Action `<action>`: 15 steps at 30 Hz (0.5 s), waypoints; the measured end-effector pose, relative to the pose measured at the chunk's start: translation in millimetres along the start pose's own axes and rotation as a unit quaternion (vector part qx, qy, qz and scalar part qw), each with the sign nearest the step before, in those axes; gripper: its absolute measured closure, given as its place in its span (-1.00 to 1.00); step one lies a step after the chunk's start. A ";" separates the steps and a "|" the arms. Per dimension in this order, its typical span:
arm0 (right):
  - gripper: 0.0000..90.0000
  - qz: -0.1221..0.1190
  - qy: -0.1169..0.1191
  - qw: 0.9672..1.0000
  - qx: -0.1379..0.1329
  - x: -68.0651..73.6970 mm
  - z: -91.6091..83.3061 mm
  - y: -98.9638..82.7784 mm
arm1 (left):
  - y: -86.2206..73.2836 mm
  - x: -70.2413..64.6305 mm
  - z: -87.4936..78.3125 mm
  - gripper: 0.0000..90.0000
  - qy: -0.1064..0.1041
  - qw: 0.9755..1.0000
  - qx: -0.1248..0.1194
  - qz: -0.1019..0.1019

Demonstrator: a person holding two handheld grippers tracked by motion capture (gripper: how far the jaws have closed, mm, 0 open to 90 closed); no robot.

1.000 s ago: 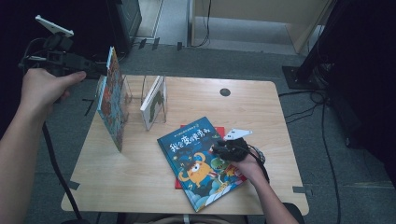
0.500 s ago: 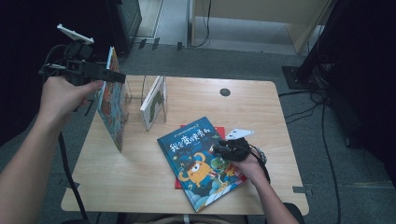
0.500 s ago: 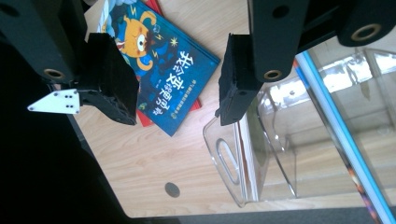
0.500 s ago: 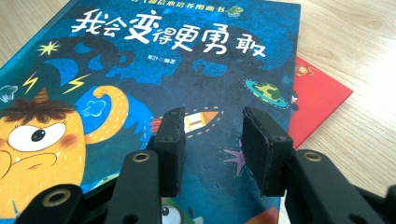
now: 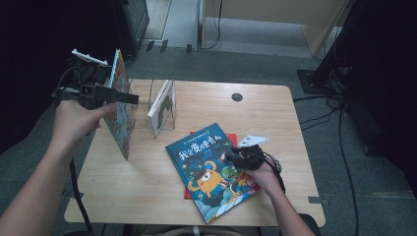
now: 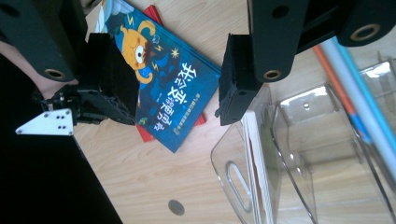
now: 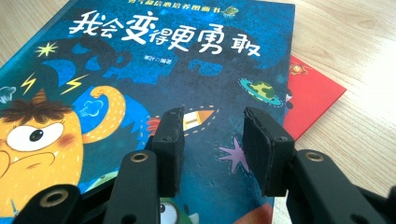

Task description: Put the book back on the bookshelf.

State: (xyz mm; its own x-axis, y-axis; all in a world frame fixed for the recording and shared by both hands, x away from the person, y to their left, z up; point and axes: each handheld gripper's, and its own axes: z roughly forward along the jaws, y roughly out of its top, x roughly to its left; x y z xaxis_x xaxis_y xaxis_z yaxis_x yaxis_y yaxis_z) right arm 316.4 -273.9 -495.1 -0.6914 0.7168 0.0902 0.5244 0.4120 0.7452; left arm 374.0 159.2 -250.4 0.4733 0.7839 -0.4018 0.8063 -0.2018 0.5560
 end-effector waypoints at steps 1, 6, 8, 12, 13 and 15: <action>0.31 0.000 0.000 1.000 0.000 -0.1 0.1 -0.1 | -1.4 -0.8 1.3 0.07 0.001 1.000 0.001 0.002; 0.31 0.000 0.000 1.000 0.000 0.1 0.1 -0.1 | -16.1 -7.7 16.8 0.06 -0.011 1.000 0.007 0.013; 0.31 0.001 0.000 1.000 -0.001 -0.1 -0.3 -0.1 | -20.8 -9.0 21.9 0.07 -0.016 1.000 0.006 0.013; 0.30 0.000 -0.001 1.000 -0.002 -0.7 -0.7 -0.2 | -29.7 -9.0 30.8 0.07 -0.012 1.000 0.009 0.018; 0.30 0.000 -0.001 1.000 -0.003 -0.8 -0.7 -0.3 | -31.5 -9.2 32.1 0.06 -0.011 1.000 0.009 0.018; 0.30 -0.001 -0.002 1.000 -0.004 -1.0 -1.0 -0.3 | -36.2 -9.5 35.7 0.06 -0.013 1.000 0.007 0.020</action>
State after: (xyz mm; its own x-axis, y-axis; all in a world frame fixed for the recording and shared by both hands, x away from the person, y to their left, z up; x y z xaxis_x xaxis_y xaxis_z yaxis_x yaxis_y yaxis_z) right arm 316.4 -275.3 -494.8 -0.6900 0.7186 0.0867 0.5200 0.4089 0.7499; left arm 353.0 138.1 -292.7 0.5138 0.7598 -0.3984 0.7917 -0.2410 0.5613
